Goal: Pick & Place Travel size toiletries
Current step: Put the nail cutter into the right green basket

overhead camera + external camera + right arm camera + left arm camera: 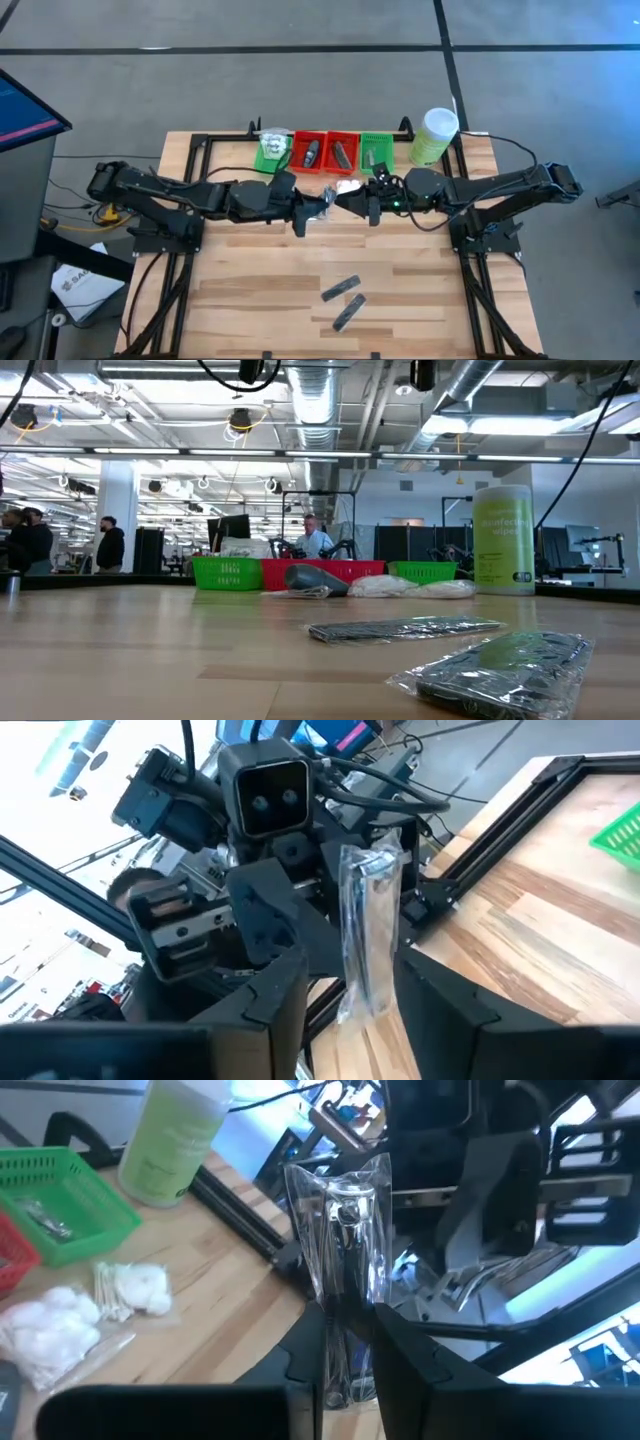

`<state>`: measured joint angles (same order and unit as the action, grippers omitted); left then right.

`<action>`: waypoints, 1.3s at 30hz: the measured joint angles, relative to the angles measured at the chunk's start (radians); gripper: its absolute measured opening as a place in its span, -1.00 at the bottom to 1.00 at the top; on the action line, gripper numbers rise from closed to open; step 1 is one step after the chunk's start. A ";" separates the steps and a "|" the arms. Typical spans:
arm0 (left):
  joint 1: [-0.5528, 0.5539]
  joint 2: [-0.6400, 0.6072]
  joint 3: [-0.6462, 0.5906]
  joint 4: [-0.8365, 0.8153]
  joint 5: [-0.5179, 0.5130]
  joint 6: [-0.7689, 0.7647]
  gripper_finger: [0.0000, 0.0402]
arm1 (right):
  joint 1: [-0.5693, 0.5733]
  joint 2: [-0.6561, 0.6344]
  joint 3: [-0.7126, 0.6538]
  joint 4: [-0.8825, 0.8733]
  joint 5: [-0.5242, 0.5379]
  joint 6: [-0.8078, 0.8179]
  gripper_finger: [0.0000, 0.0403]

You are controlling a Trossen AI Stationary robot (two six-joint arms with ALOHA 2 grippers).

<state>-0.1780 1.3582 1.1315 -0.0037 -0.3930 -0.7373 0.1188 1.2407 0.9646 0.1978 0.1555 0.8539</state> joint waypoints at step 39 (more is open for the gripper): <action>0.001 0.000 0.000 0.090 0.031 0.042 -0.78 | -0.053 0.059 0.048 0.079 -0.051 -0.068 0.29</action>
<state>-0.1772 1.3582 1.1316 0.0864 -0.3621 -0.6949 0.0655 1.2995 1.0126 0.2772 0.1042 0.7856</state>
